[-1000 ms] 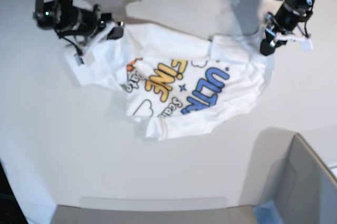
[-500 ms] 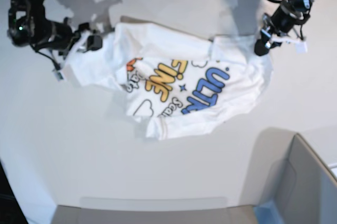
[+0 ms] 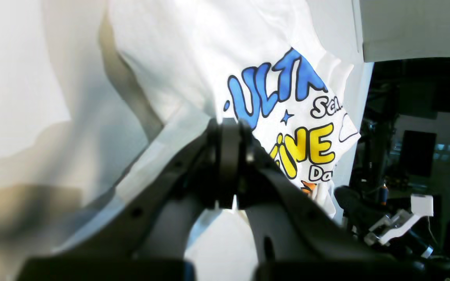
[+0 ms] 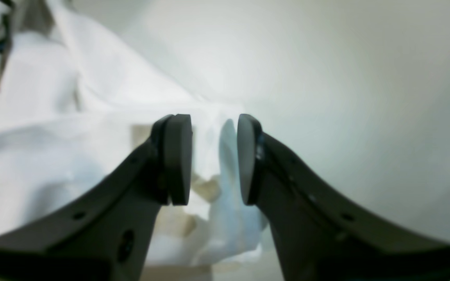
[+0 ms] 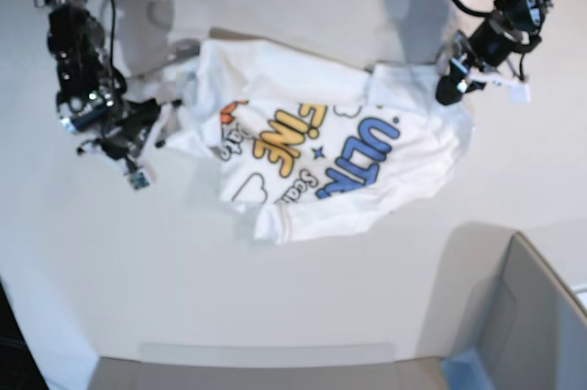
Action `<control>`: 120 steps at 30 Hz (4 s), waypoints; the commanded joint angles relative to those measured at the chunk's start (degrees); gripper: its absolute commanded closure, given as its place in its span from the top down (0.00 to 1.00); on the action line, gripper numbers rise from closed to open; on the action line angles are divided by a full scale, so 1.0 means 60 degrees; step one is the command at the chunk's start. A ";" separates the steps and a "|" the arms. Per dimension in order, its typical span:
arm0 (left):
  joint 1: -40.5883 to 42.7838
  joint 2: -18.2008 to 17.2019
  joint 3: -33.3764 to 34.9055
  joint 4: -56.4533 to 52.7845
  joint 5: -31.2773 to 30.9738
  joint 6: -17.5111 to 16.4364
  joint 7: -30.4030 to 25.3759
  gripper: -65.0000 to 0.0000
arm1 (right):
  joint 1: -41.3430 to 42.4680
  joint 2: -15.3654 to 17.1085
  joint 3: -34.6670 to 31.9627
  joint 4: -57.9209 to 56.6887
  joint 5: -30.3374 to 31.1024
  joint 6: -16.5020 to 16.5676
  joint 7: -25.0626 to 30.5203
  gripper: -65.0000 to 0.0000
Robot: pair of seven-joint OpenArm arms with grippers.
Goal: Layout the t-shirt on the table in an organized manner, then fold the t-shirt properly
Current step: 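Release and regrasp the shirt edge with the right gripper, then drag the shirt edge away from the left gripper with the right gripper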
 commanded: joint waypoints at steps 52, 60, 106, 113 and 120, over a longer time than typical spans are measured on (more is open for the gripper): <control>-0.0015 -0.0114 -0.0065 0.0150 -0.0187 -0.0092 -0.0085 0.00 | -0.1315 0.0281 0.0670 0.1463 -0.0294 -0.0089 0.0125 0.00; 0.0029 -0.0114 -0.0050 0.0150 -0.0187 -0.0092 -0.0085 0.00 | -0.1960 0.0252 0.0699 0.2239 -0.1715 -0.0119 0.0154 0.00; -0.0015 0.0091 0.0785 0.0062 0.0340 -0.0092 -0.0070 0.00 | -0.3147 0.0340 -0.0766 0.2679 -0.3518 -0.0104 0.0491 0.48; -0.0015 0.0091 0.0741 0.0062 0.0340 -0.0092 -0.0070 0.00 | -0.3059 0.0340 -0.1162 0.2679 -0.3547 -0.0119 0.0491 0.42; -0.0015 0.0091 0.0800 0.0062 0.0340 -0.0092 -0.0070 0.00 | -0.2619 -0.0158 0.0889 0.2664 -0.3503 -0.0089 0.0491 0.41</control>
